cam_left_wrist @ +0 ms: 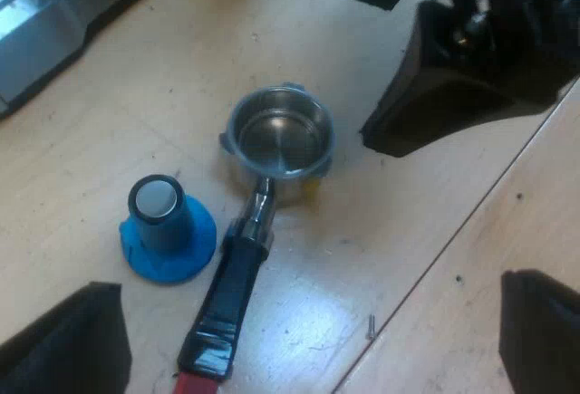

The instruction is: Put the handle in the coffee machine

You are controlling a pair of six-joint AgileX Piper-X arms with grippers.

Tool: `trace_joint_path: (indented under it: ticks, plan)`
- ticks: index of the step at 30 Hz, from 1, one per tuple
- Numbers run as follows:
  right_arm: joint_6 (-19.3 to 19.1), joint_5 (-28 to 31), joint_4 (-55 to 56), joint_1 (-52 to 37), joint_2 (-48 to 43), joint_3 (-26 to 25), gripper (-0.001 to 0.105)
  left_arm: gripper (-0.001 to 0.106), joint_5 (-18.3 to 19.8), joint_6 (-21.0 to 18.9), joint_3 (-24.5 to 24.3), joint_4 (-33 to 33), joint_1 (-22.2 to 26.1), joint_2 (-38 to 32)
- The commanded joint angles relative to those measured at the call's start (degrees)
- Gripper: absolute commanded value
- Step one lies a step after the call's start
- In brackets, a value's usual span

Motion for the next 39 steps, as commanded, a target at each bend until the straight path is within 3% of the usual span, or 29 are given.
trace_joint_path:
  ticks: [1, 15, 39]
  plan:
    - [0.35, -0.63, -0.87, -0.85, 0.82, -0.94, 0.092, 0.085, 0.31, 0.43, -0.01, -0.37, -0.10, -0.10]
    - [3.99, -3.28, -2.77, -2.33, 10.30, -6.87, 0.092, 0.085, 0.31, 2.72, -0.01, -1.36, -0.24, -0.10]
    - [5.04, -5.71, -4.86, -3.68, 15.64, -6.94, 0.092, 0.085, 0.31, 2.72, -0.01, -1.36, -0.24, -0.10]
